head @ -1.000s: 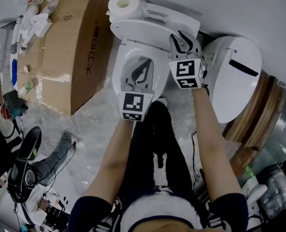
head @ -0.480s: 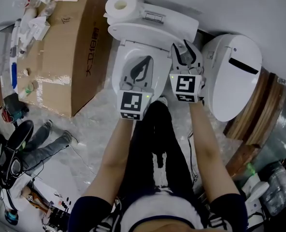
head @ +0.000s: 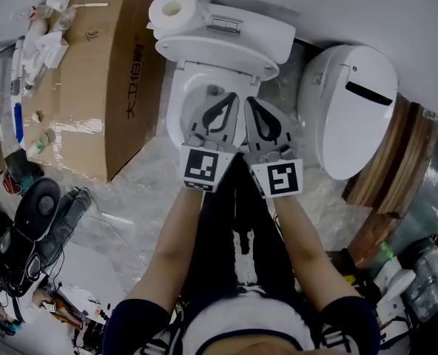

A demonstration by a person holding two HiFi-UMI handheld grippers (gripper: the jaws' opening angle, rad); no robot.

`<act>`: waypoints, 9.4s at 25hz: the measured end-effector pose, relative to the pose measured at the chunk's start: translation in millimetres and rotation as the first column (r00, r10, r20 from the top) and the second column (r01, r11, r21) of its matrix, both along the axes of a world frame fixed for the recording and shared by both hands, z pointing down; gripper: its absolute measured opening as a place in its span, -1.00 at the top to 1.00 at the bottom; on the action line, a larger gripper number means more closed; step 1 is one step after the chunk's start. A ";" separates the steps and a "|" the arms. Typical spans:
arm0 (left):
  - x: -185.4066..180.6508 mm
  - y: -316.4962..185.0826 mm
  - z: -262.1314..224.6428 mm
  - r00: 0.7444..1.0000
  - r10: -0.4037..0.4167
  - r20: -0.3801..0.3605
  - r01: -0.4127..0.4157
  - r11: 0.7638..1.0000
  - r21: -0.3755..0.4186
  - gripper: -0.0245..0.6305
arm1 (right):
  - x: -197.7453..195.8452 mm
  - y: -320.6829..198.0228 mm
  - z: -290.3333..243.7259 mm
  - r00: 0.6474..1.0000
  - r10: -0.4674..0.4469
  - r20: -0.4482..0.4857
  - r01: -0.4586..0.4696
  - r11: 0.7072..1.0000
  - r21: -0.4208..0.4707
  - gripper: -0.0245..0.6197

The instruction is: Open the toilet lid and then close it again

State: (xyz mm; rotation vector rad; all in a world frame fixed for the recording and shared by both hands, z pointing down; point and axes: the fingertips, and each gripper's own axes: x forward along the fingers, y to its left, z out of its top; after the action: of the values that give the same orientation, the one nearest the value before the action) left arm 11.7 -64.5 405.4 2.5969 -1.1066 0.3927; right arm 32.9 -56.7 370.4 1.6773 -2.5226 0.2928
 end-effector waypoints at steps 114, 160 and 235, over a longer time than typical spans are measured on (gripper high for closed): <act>-67.9 120.9 70.7 0.886 -0.331 -0.324 0.174 0.887 -0.428 0.77 | -35.9 122.9 120.1 0.831 -0.312 -0.461 0.191 0.937 -0.291 0.82; -105.9 213.9 154.5 0.903 -0.418 -0.103 0.247 0.698 -0.672 0.67 | -49.4 215.4 207.4 0.777 0.298 0.555 0.363 0.508 -0.781 0.54; -143.5 242.3 254.2 0.950 -0.056 0.308 0.194 0.878 -0.438 0.91 | -101.3 294.2 455.5 0.666 0.737 0.120 0.225 -0.044 -0.973 0.70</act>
State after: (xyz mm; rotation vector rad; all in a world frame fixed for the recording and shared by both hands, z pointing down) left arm -131.7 177.8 659.6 2.0741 -1.0987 0.9071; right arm -68.3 237.6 825.9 1.2973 -0.9675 2.4557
